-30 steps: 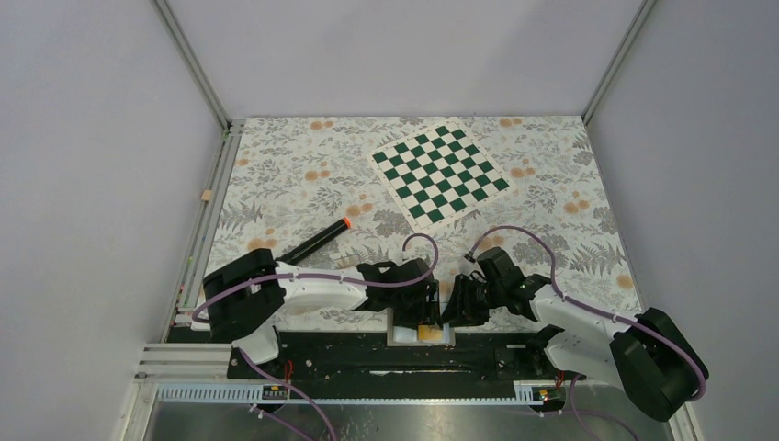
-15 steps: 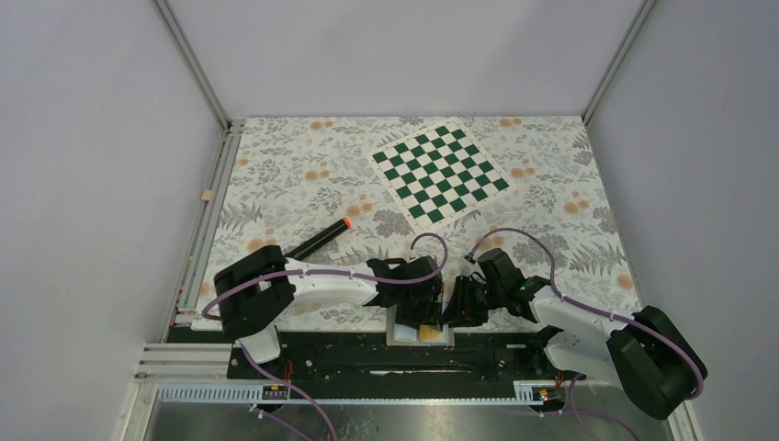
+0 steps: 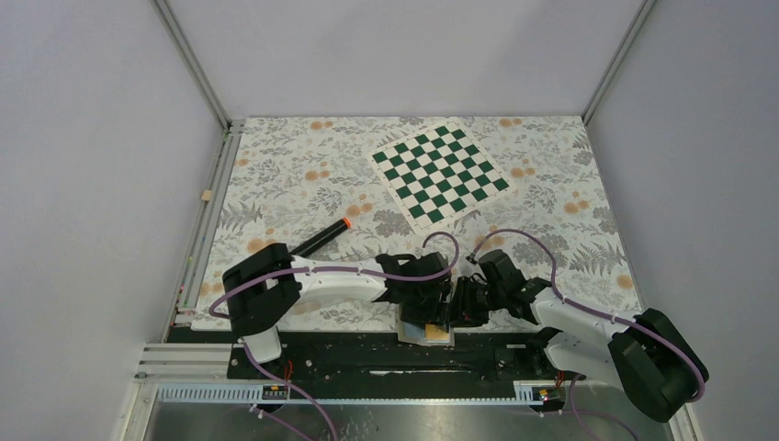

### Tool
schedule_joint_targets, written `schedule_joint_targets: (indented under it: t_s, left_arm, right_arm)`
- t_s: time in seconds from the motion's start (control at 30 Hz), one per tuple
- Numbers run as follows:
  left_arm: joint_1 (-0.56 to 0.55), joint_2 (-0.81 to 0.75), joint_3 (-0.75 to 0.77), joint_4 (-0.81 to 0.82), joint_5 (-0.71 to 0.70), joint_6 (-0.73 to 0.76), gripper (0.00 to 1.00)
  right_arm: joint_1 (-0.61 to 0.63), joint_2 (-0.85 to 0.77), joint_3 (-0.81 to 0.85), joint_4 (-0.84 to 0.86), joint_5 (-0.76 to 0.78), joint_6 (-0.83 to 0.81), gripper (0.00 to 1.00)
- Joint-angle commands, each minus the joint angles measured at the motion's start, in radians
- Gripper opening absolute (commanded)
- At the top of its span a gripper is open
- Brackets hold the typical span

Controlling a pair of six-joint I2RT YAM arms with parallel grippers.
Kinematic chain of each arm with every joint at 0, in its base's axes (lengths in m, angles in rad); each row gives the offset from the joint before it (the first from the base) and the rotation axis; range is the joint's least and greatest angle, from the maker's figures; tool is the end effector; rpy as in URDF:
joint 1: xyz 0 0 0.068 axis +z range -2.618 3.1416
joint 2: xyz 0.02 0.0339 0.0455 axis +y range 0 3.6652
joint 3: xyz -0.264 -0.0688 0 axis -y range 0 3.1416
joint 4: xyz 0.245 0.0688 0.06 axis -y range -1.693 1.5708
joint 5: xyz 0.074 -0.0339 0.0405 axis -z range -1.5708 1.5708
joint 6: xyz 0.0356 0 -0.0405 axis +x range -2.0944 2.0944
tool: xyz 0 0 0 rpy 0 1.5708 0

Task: Put the credit cards into the card holder
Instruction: Insert the credit card into the card holder.

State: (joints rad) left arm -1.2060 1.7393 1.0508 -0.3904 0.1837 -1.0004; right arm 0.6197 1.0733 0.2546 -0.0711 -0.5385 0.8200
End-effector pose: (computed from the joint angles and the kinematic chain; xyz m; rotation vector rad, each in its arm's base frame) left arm 0.1163 -0.3228 0.1683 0.3741 2.9550 -0.7909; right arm 0.1286 0.1142 0.1263 0.0074 2.7359 1.2010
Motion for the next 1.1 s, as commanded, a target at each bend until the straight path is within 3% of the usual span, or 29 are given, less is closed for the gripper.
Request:
schedule_joint_targets:
  t_s: [0.0,0.3,0.53,0.77,1.07]
  left_arm:
    - [-0.006,0.016,0.133,0.181,0.006,0.012,0.59]
    - [0.01,0.024,0.155,0.109,-0.011,0.031,0.62]
    - [0.038,-0.059,0.038,0.094,-0.028,0.024,0.74]
    - [0.045,-0.139,-0.059,0.102,-0.052,0.017,0.77]
    - [0.086,-0.353,-0.208,0.177,-0.054,-0.017,0.79]
  right_arm:
    - [0.012,-0.005,0.015,-0.073,0.068,-0.028,0.36]
    - [0.012,-0.025,0.077,-0.178,0.125,-0.072,0.33]
    - [0.012,-0.06,0.128,-0.265,0.186,-0.11,0.36]
    - [0.012,-0.03,0.17,-0.293,0.174,-0.142,0.37]
    - [0.012,-0.092,0.213,-0.39,0.219,-0.181,0.39]
